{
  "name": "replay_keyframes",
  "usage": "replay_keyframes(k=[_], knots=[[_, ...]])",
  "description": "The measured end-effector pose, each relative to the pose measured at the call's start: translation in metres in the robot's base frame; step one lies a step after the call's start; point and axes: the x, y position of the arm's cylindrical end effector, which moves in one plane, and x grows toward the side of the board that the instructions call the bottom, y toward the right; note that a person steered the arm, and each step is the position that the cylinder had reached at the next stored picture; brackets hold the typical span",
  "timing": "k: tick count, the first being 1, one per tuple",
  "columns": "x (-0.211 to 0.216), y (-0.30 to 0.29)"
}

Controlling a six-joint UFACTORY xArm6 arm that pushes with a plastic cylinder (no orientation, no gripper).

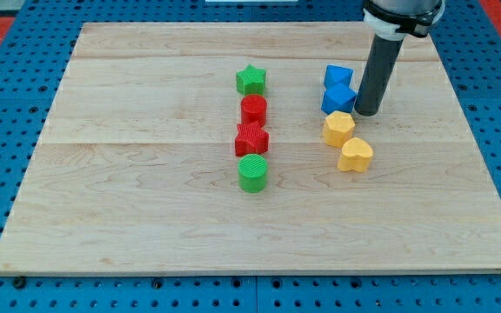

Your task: Move your arm towards yellow hexagon

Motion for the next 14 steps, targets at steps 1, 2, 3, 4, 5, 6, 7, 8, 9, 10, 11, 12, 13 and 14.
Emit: replay_keyframes(k=[1,2,3,4,5,6,7,8,9,10,11,12,13,14], knots=[[0.0,0.0],[0.0,0.0],[0.041,0.004],[0.152,0.005],[0.23,-0.026],[0.226,-0.05],[0.213,-0.05],[0.213,-0.049],[0.213,-0.045],[0.213,-0.034],[0.213,-0.032],[0.213,-0.028],[0.213,0.008],[0.2,0.081]])
